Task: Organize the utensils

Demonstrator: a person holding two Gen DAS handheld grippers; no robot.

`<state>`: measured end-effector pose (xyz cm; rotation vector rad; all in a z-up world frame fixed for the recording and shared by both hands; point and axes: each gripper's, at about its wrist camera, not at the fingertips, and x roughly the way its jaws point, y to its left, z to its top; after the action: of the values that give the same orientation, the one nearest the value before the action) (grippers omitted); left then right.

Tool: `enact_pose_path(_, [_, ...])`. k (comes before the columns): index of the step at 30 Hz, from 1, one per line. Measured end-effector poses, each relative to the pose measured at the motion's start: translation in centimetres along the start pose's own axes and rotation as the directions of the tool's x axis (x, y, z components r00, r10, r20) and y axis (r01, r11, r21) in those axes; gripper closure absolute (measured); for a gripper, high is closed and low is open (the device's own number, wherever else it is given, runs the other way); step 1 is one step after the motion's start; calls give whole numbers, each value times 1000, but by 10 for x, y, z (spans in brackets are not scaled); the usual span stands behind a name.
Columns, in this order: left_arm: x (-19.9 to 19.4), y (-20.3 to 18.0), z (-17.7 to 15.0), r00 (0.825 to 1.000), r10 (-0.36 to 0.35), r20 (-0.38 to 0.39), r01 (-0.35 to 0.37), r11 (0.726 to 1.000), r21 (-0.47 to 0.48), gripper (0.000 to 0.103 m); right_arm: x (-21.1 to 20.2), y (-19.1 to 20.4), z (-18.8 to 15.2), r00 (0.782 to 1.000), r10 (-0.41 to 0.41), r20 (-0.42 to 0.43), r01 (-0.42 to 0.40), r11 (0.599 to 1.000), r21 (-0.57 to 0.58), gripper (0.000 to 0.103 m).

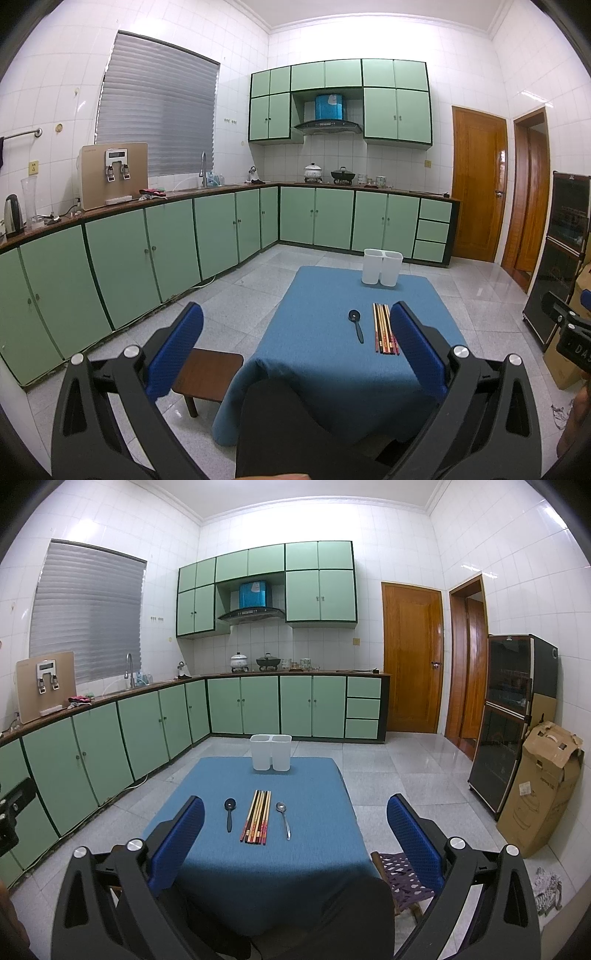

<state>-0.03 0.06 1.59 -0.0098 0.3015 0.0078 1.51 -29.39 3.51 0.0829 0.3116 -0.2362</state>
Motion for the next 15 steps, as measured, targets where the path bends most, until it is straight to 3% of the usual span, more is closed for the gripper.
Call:
enact_pose_path(9, [19, -4, -10, 999, -6, -42, 7, 1000, 19, 5, 13, -3, -4, 1000, -1, -25, 1, 1000, -5, 6])
enact_pose_path(15, [89, -10, -24, 980, -86, -180, 91, 996, 24, 5, 54, -9, -11, 996, 26, -90, -26, 1000, 4, 6])
